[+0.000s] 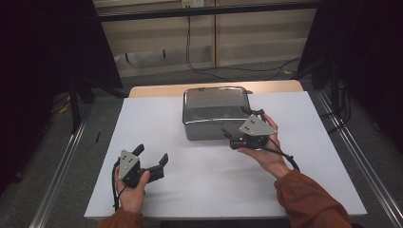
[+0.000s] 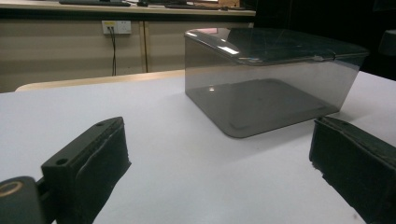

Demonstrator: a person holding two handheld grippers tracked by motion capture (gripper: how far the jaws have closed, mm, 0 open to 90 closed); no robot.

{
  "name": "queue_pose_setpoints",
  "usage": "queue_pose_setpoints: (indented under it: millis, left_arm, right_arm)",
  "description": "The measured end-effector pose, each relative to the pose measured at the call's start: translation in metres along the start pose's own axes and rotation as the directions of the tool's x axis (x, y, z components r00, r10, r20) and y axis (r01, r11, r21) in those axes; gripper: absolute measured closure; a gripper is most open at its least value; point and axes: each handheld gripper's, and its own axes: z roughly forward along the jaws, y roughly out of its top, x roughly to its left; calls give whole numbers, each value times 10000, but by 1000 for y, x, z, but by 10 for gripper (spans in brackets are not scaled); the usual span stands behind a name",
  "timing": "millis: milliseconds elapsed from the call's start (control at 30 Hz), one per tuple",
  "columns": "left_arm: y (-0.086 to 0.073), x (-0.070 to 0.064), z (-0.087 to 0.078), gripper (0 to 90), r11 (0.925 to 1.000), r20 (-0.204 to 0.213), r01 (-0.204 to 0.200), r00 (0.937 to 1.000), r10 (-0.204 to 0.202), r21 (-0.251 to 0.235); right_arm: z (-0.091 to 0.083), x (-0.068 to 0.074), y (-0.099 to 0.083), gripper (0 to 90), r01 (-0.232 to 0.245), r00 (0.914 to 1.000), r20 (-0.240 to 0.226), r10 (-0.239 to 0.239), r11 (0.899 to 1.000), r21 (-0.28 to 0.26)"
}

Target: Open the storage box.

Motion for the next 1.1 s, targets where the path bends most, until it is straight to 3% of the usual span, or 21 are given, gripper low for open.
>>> queue_pose_setpoints:
  millis: [100, 200, 233, 267, 367, 400, 467, 500, 533, 600, 633, 733, 767, 800, 833, 900, 933, 967, 1000, 1033, 1100]
  left_arm:
    - [0, 0, 0, 43, 10000, 3, 18, 10000, -18, -1]
    - [0, 0, 0, 42, 10000, -9, 54, 10000, -54, 15]
    - [0, 0, 0, 42, 10000, -9, 54, 10000, -54, 15]
    - [0, 0, 1, 42, 10000, -9, 53, 10000, -53, 36]
    - [0, 0, 1, 42, 10000, -30, 43, 10000, -43, 27]
    - [0, 0, 1, 42, 10000, -15, 61, 10000, -61, 9]
    - [0, 1, 1, 42, 10000, -13, -16, 10000, 17, 81]
    - [0, 1, 1, 42, 10000, -13, -16, 10000, 17, 81]
    - [0, 1, 1, 42, 10000, -20, -18, 10000, 19, 66]
    - [0, 1, 1, 42, 10000, -7, -38, 10000, 38, 80]
    - [0, 0, 1, 42, 10000, -29, -23, 10000, 23, 65]
    - [0, 1, 1, 42, 9999, -1, -57, 10000, 57, 90]
    - [0, 1, 1, 42, 9999, -1, -57, 10000, 57, 90]
    - [0, 0, 1, 42, 9999, 18, -54, 10000, 54, 95]
    - [0, 0, 1, 42, 9999, 18, -54, 10000, 54, 95]
    - [0, 1, 1, 42, 10000, 15, -65, 10000, 65, 70]
    - [0, 1, 1, 42, 10000, 1, -64, 10000, 64, 72]
    - [0, 1, 1, 42, 10000, 1, -64, 10000, 64, 72]
    - [0, 1, 1, 42, 10000, 21, -24, 10000, 24, 51]
    - [0, 1, 1, 42, 10000, 21, -24, 10000, 24, 51]
    - [0, 2, 0, 42, 10000, -13, -41, 10000, 41, 46]
  right_arm:
    - [1, 3, 0, 83, 477, 9988, 66, -478, 9988, 81]
    - [5, 8, 2, 100, 1308, 9914, 75, -1310, 9912, 205]
    - [5, 8, 2, 100, 1308, 9914, 75, -1310, 9912, 205]
    - [7, 11, 4, 106, 1751, 9843, 189, -1756, 9842, 275]
    - [9, 13, 4, 121, 2146, 9762, 247, -2153, 9763, 293]
    - [10, 17, 2, 137, 2672, 9629, 268, -2684, 9628, 399]
    - [11, 20, 0, 153, 3066, 9509, 271, -3084, 9502, 561]
    - [11, 20, 0, 153, 3066, 9509, 271, -3084, 9502, 561]
    - [13, 23, -1, 174, 3560, 9331, 276, -3585, 9319, 693]
    - [14, 26, -1, 180, 3975, 9151, 390, -4012, 9142, 783]
    - [14, 26, -1, 180, 3975, 9151, 390, -4012, 9142, 783]
    - [19, 32, -1, 248, 4919, 8659, 469, -4980, 8647, 1018]
    - [19, 32, -1, 248, 4919, 8659, 469, -4980, 8647, 1018]
    - [22, 36, -1, 270, 5414, 8345, 479, -5489, 8330, 1137]
    - [22, 36, -1, 270, 5414, 8345, 479, -5489, 8330, 1137]
    - [25, 39, -1, 312, 5813, 8057, 467, -5904, 8035, 1285]
    - [26, 42, -2, 336, 6115, 7814, 497, -6220, 7793, 1370]
    - [27, 43, -2, 351, 6264, 7687, 487, -6378, 7660, 1444]
    - [28, 44, -3, 358, 6344, 7622, 452, -6458, 7590, 1464]
    - [28, 44, -3, 358, 6344, 7622, 452, -6458, 7590, 1464]
    - [31, 47, -5, 420, 6592, 7401, 318, -6718, 7340, 1635]
